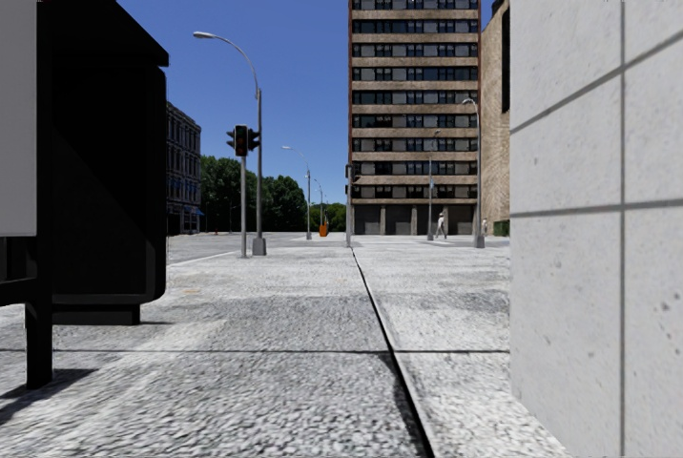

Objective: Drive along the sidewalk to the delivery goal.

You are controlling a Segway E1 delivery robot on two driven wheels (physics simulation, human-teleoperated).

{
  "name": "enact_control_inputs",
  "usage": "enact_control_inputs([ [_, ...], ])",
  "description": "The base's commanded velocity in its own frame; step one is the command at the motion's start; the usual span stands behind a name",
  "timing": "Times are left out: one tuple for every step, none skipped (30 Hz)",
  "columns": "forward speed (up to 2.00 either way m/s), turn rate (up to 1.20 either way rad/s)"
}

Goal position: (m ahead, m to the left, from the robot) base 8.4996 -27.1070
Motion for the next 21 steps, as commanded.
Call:
enact_control_inputs([
  [2.00, 0.00],
  [2.00, 0.00],
  [2.00, 0.00],
  [2.00, 0.00],
  [2.00, 0.00],
  [2.00, 0.00],
  [2.00, 0.00],
  [2.00, 0.00],
  [2.00, 0.00],
  [2.00, 0.00],
  [2.00, 0.00],
  [2.00, 0.00],
  [2.00, 0.00],
  [2.00, 0.00],
  [2.00, 0.00],
  [2.00, 0.00],
  [2.00, 0.00],
  [2.00, 0.00],
  [2.00, 0.00],
  [2.00, 0.00],
  [2.00, 0.00],
])
